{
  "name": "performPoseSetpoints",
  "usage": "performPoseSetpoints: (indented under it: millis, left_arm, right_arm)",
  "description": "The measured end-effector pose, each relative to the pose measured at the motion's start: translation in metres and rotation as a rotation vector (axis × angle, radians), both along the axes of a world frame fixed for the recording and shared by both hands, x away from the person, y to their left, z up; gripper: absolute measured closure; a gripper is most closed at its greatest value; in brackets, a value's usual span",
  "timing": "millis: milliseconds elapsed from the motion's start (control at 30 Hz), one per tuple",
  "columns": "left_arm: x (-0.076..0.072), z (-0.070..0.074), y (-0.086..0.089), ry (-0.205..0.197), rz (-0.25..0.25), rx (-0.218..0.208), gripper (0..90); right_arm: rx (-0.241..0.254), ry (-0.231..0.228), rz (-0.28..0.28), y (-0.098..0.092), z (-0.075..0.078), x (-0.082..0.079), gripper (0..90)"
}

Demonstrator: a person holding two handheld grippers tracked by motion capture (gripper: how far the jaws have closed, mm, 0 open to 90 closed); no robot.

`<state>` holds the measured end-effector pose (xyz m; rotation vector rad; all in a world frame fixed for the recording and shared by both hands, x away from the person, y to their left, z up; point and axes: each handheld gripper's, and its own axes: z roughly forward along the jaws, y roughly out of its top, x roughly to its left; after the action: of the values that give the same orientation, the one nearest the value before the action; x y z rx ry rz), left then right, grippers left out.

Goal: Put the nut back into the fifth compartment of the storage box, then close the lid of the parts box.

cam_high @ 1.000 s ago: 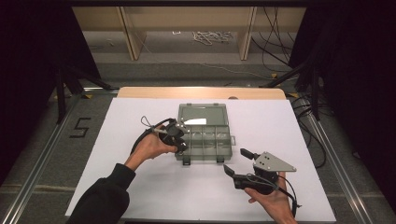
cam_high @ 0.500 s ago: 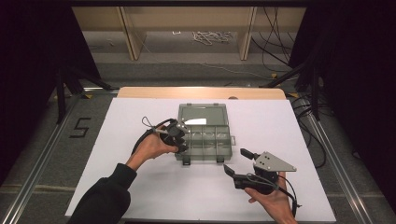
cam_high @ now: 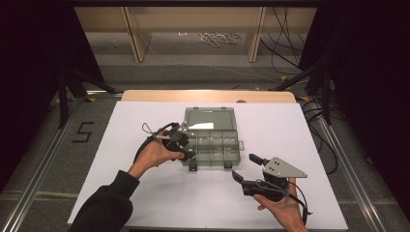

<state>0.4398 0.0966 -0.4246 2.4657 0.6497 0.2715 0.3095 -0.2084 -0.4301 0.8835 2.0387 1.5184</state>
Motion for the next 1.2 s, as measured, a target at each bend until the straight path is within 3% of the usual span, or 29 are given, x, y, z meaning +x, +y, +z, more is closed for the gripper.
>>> performPoseSetpoints:
  millis: [33,133,267,400,467,533,600,733,933,1000,1200]
  left_arm:
    - [-0.002,-0.002,0.0,-0.008,0.032,-0.026,42.5]
    - [-0.003,-0.002,0.004,-0.016,0.049,-0.037,38.4]
    - [-0.003,-0.001,0.011,-0.033,0.104,-0.087,35.0]
    - [-0.004,-0.001,0.017,-0.05,0.17,-0.13,33.3]
    - [-0.005,-0.005,0.019,-0.051,0.21,-0.175,30.1]
    - [-0.005,-0.009,0.022,-0.042,0.228,-0.193,31.6]
    - [-0.005,-0.013,0.024,-0.048,0.239,-0.193,32.9]
    - [-0.004,-0.021,0.025,-0.022,0.258,-0.181,33.7]
    - [-0.001,-0.03,0.029,0.023,0.284,-0.195,35.9]
    - [0.0,-0.033,0.03,0.032,0.307,-0.227,36.2]
    - [0.002,-0.034,0.032,0.046,0.316,-0.241,38.4]
  right_arm:
    - [0.001,0.0,0.0,0.0,0.0,0.0,19.8]
    - [-0.011,0.007,-0.008,-0.001,0.001,0.0,19.8]
    - [-0.008,0.036,-0.007,-0.001,0.001,-0.002,19.8]
    - [-0.021,0.019,-0.008,-0.003,0.001,-0.001,19.8]
    - [0.015,0.029,0.002,-0.001,0.0,-0.001,19.8]
    - [0.015,0.029,0.003,-0.001,0.0,-0.001,19.8]
    - [0.013,0.027,0.0,-0.002,0.0,0.0,19.8]
    - [0.001,0.038,-0.002,-0.002,0.0,0.0,19.8]
    - [-0.005,0.036,0.001,-0.002,0.0,0.0,19.8]
    - [-0.009,0.035,-0.003,-0.001,0.001,-0.001,19.8]
    - [0.012,0.032,0.009,0.0,-0.001,0.0,19.8]
